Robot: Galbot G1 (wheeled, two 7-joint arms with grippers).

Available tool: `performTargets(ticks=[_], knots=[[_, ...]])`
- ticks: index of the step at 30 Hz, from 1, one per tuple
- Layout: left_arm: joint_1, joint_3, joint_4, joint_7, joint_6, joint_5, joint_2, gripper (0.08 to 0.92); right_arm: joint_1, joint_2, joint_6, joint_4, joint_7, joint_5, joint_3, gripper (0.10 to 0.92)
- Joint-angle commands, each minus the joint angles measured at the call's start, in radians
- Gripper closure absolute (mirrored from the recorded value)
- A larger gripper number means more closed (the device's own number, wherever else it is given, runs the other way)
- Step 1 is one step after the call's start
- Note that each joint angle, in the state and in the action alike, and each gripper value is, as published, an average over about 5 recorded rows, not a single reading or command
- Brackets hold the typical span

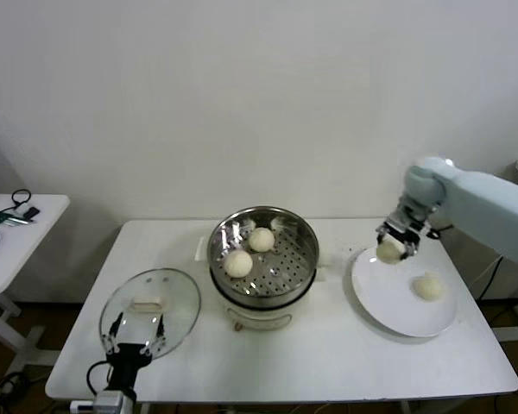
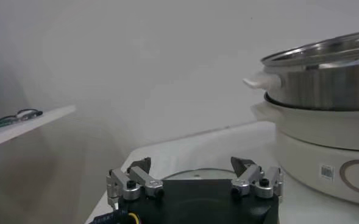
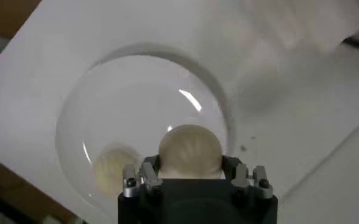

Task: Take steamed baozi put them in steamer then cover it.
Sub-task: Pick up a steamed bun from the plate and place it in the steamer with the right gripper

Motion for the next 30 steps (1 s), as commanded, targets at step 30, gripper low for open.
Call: performTargets(ticks=[30], knots=[[0.0,-0.022,0.028,0.005,-0.011,-0.045,0.036,0.177,-0.029,0.454,0.157,0.186,-0.025,-0.013,-0.005,0.338]])
